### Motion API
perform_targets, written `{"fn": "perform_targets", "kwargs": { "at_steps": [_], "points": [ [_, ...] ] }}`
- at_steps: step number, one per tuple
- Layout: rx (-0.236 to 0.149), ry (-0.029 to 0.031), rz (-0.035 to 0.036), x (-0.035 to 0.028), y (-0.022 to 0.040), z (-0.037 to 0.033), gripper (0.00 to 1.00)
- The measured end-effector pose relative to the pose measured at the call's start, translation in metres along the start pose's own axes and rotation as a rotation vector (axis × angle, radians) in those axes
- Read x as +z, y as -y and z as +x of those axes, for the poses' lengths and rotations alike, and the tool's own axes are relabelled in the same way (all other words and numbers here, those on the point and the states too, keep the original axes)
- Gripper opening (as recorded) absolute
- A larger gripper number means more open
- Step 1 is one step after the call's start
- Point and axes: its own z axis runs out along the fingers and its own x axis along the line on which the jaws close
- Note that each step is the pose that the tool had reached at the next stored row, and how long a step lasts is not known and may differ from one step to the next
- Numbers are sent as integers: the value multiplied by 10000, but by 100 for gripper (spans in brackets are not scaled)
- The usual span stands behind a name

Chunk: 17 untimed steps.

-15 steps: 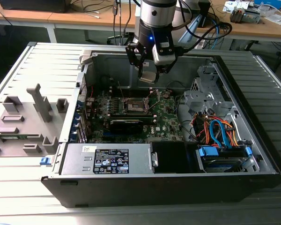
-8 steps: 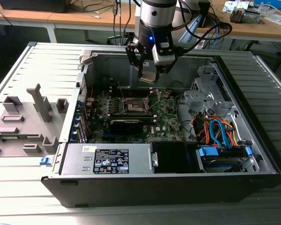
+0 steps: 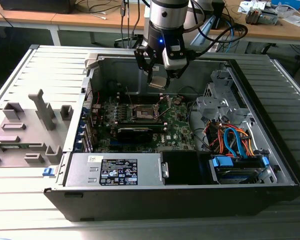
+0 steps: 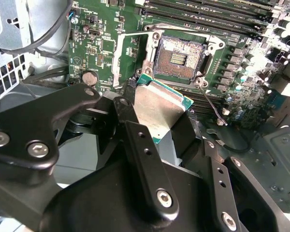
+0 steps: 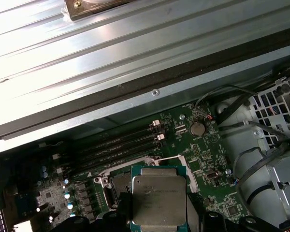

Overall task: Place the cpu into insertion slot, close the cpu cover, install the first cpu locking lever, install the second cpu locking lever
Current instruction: 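Place the cpu into insertion slot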

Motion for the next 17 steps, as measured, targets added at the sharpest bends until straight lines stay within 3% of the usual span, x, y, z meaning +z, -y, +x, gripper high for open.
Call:
{"fn": "perform_targets", "kwargs": {
  "at_steps": [17],
  "points": [
    [131,12,1,10,1,0,54]
  ]
}}
